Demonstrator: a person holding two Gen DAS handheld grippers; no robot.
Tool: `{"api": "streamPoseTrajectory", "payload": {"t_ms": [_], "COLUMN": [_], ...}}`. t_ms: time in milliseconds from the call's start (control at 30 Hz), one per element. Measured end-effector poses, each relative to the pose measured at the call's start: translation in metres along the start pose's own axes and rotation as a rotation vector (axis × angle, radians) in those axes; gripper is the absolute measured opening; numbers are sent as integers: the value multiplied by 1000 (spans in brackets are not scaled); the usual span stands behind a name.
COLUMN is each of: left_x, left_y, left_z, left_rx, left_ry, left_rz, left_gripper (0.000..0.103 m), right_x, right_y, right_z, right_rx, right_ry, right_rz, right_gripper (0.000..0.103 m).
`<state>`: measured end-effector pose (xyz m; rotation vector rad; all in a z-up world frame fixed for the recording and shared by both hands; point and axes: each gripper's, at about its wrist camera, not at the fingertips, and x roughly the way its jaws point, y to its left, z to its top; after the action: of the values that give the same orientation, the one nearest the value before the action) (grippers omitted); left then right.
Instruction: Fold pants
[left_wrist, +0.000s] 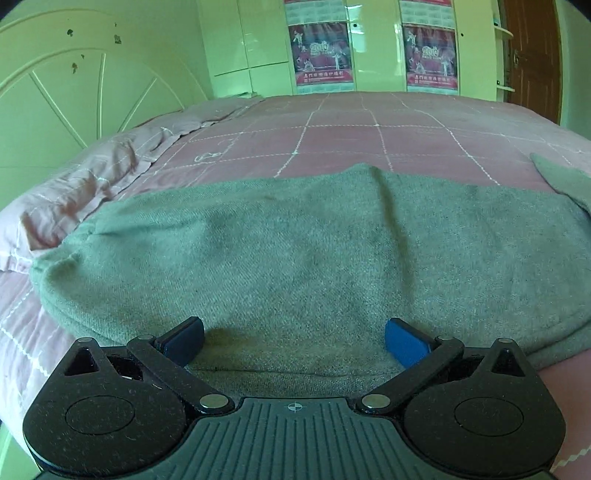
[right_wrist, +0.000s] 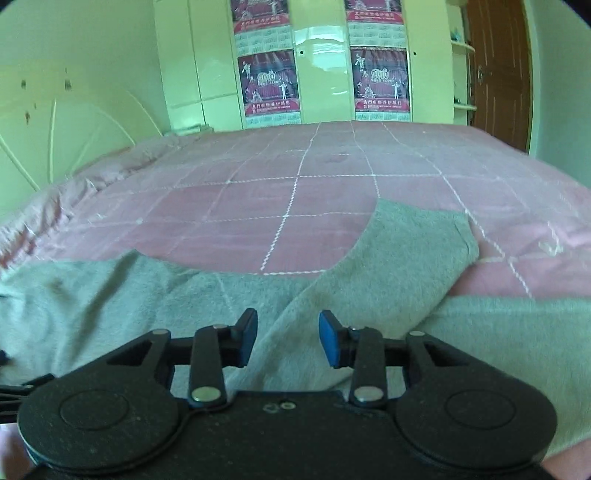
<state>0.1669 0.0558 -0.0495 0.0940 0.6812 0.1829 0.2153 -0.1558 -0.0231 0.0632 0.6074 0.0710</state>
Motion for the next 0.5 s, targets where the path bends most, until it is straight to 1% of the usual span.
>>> {"api": "streamPoseTrajectory", "payload": {"t_ms": [33,67,100,133,167,200,233,267,367,433,500], "left_x": [2,3,4,4,3,4,3,3,2,6,10], "left_y": [-3,-5,-6,-8,-9,-10,-10,-9,-8,-4,0], "left_z": [0,1,1,1,1,1,1,0,-2,-1,0], "left_rx": [2,9,11,10,11,9,6,4,-1,-2,-5], "left_ry": [1,4,6,8,10,11,11,8,0,-7,-11], "left_rz": [1,4,8,10,10,9,6,3,-6,-11,-15], "left_gripper": [103,103,103,103,103,103,103,103,103,103,103], "right_x": [8,17,25,32,38,41,41,35,3,-20,-37], "right_y": [5,10,15,19,21,19,13,7,-8,-21,-32], "right_z": [3,6,8,9,10,9,9,7,-5,-21,-42], "right_rx": [-31,-70,-108,-155,-191,-198,-173,-151,-117,-55,20], "right_ry": [8,19,33,54,78,101,126,122,88,94,118], "right_rz": [-26,-56,-88,-119,-128,-121,-128,-118,-134,-128,-119], "right_gripper": [35,40,43,43,32,0,0,0,0,0,0]}}
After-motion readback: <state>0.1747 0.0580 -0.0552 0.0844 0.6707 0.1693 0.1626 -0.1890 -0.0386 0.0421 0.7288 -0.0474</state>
